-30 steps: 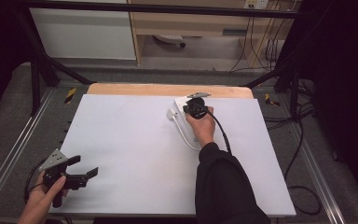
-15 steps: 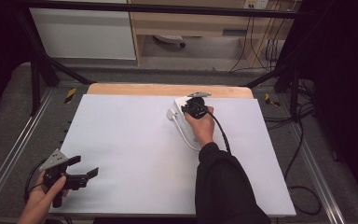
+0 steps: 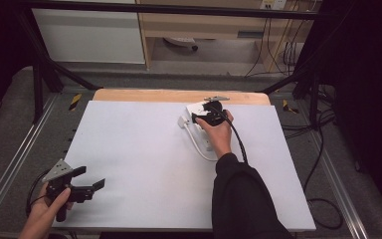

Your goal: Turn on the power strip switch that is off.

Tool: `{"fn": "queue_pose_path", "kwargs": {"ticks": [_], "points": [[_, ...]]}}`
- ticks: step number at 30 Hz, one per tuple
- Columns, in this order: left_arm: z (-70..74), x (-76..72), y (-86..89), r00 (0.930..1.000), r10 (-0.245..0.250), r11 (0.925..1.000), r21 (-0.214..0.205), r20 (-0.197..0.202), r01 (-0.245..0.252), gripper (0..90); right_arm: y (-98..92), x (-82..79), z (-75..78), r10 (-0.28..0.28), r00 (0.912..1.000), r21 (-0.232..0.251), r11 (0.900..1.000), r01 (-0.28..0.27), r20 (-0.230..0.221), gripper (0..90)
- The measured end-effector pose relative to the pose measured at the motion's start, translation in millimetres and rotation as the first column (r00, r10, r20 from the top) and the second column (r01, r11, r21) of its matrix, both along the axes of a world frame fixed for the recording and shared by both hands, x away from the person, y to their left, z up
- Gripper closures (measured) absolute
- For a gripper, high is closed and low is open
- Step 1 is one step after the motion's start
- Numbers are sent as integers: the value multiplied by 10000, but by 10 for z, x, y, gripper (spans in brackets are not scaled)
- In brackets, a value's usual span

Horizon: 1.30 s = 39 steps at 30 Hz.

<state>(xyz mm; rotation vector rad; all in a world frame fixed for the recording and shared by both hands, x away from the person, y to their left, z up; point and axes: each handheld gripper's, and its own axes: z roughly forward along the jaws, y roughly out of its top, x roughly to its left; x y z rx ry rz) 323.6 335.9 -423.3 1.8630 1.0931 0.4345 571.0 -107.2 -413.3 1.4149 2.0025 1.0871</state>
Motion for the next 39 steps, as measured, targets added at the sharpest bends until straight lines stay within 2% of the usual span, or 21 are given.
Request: {"fn": "queue_pose_path", "kwargs": {"ticks": [2,5,16,19,29,39], "points": [[-1,1,-4,10000,7,10000,10,-6,-7,76,-1,-16,23,54,10000,-101,9999,-53,24,71],[-2,-1,-7,10000,-4,10000,23,-17,4,76,-12,-38,54,215,9998,59,9998,-215,-33,45],[-3,4,-7,10000,62,10000,10,-50,-62,75,-109,-130,206,456,9990,525,9976,-453,-43,44],[-5,7,-8,10000,85,10000,37,-43,-85,75,-150,-182,234,585,9982,933,9938,-598,158,49],[-5,5,-4,9999,91,10000,37,-69,-91,75,-282,-336,409,854,9957,1043,9906,-888,370,58],[-9,4,-2,9999,111,9999,47,-106,-111,75,-495,-581,601,986,9905,1394,9839,-1115,962,61]]}}
